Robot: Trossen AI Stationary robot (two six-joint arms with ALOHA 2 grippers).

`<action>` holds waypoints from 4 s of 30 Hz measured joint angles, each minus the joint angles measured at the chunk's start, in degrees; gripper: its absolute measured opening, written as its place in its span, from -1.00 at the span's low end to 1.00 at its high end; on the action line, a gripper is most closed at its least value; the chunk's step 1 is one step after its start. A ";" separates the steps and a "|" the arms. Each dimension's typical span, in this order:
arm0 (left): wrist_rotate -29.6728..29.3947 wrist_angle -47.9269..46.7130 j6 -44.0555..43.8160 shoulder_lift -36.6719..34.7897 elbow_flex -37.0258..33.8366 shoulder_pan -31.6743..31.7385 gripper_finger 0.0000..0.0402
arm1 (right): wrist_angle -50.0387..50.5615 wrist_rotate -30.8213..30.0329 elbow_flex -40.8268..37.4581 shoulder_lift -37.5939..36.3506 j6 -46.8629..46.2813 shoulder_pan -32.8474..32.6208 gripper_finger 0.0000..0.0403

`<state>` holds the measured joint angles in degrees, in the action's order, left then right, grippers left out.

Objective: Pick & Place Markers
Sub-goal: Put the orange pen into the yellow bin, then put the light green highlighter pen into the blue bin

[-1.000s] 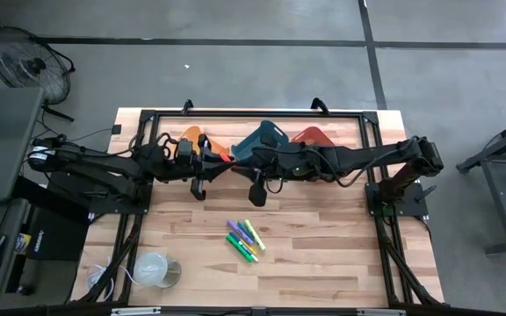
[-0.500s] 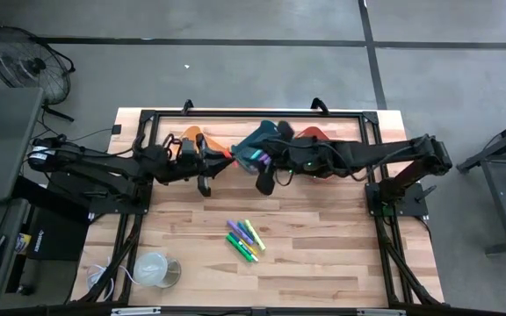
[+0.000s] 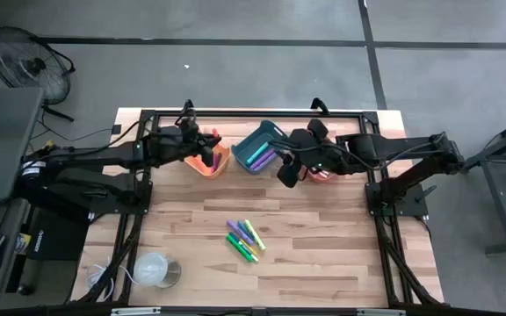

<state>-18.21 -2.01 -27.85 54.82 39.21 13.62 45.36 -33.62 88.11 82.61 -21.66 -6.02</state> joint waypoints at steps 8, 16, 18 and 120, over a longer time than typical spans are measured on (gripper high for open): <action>5.82 -12.01 -2.58 1.89 0.01 6.88 -0.81 | 7.12 -0.46 -0.03 0.00 -3.82 0.00 -0.14; 10.02 -19.87 -6.14 6.93 -0.01 10.47 -0.81 | 6.71 -0.42 -2.95 0.02 -4.93 0.00 -0.14; 11.63 -19.95 -6.96 8.19 0.01 11.12 -0.81 | 6.63 -0.32 -4.06 0.02 -6.11 0.00 -0.14; 15.31 -25.30 14.02 -16.40 5.00 -14.42 -0.58 | 19.90 31.87 28.74 51.67 -43.05 -13.14 -0.16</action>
<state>-2.90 -27.31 -13.84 38.41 44.21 -0.80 65.26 -1.75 116.85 134.28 -64.71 -19.16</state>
